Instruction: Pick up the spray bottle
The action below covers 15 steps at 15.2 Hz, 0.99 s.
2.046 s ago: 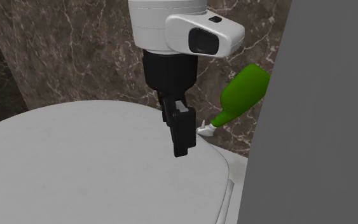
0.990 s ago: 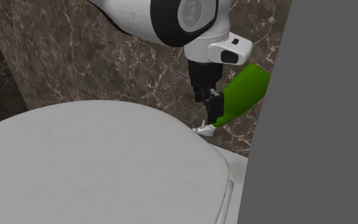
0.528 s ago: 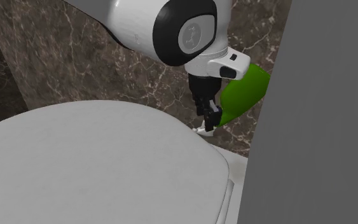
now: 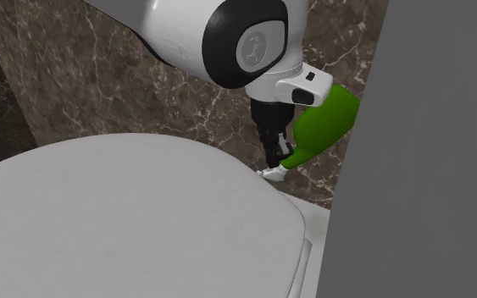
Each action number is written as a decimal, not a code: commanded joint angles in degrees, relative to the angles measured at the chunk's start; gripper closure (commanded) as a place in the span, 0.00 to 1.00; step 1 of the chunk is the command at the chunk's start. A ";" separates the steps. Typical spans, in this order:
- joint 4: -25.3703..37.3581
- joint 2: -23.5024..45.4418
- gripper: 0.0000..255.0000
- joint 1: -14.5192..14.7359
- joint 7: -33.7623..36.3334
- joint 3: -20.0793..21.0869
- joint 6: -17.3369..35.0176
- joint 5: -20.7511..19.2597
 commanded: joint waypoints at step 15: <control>8.20 -2.35 1.00 -0.43 0.79 -0.06 -10.50 0.19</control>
